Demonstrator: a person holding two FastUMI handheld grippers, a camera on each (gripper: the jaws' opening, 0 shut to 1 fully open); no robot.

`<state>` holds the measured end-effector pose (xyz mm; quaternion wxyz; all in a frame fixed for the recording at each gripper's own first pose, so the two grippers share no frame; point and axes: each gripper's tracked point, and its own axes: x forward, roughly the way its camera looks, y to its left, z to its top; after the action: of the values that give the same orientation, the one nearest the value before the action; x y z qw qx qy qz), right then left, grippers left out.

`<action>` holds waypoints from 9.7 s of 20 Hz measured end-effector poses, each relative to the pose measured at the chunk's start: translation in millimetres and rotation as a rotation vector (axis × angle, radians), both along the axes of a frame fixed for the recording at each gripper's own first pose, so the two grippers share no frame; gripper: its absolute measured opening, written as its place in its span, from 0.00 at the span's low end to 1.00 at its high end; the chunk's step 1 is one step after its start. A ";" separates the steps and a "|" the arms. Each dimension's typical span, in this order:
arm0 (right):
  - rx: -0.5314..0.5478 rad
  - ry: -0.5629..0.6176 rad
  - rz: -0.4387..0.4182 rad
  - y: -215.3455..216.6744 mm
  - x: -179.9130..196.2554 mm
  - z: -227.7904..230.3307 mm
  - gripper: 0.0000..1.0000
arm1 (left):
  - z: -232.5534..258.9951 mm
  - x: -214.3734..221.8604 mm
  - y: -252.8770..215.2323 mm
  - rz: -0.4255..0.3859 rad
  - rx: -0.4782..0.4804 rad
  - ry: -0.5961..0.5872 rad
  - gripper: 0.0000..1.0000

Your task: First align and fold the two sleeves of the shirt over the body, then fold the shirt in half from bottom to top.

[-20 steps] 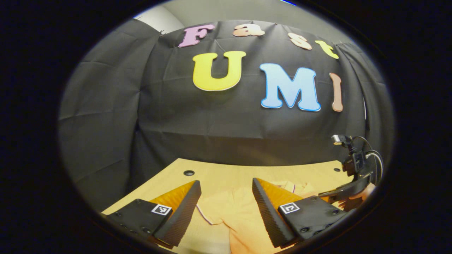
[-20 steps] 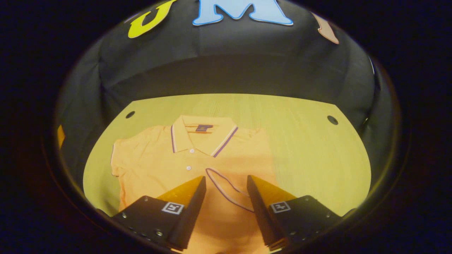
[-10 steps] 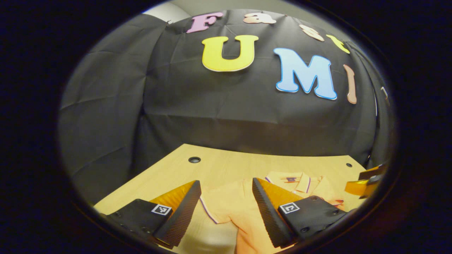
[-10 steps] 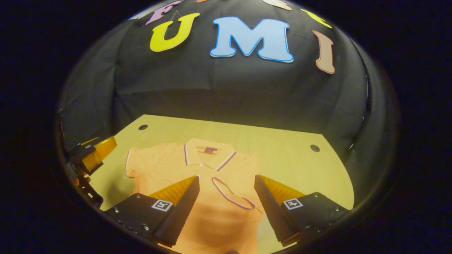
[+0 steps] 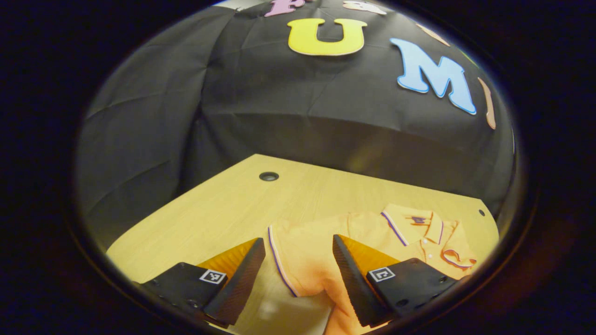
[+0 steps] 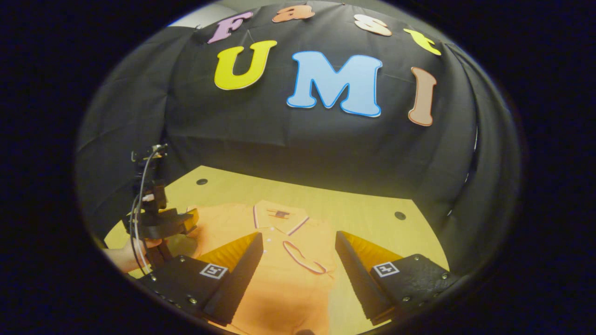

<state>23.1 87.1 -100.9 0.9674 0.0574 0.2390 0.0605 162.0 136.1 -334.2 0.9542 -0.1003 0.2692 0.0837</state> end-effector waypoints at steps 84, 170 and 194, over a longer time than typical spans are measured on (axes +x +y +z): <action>0.021 0.394 -0.026 -25.2 -221.7 -177.6 0.96 | 13.5 -309.5 -92.8 -0.481 0.072 0.247 0.95; -0.101 0.189 -0.147 -33.7 221.3 -165.1 0.01 | 51.9 129.4 -134.9 -0.405 0.071 -0.106 0.06; -0.115 0.054 -0.091 -27.8 174.3 -82.6 0.99 | 116.5 80.3 -121.4 -0.375 0.089 -0.188 0.83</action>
<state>197.4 59.3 -183.5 0.9641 0.0144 0.2652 0.0010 242.3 14.7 -217.8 0.9774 -0.0137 0.1891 -0.0932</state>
